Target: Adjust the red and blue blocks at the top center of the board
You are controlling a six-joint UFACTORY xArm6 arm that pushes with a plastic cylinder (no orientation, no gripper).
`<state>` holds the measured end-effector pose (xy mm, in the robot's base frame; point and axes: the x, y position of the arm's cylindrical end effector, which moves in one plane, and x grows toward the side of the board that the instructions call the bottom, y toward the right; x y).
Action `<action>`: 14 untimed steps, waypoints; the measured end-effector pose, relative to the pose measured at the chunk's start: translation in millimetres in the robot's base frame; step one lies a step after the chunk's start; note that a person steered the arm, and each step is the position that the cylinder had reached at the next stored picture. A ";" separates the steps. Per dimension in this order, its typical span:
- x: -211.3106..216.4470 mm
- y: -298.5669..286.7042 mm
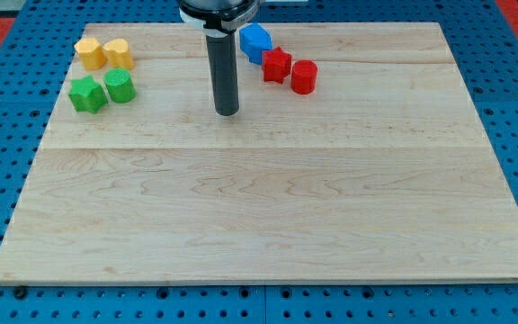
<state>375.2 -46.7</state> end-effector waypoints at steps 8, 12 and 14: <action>-66.2 72.1; -133.2 -90.3; -183.0 -29.9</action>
<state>192.2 -76.6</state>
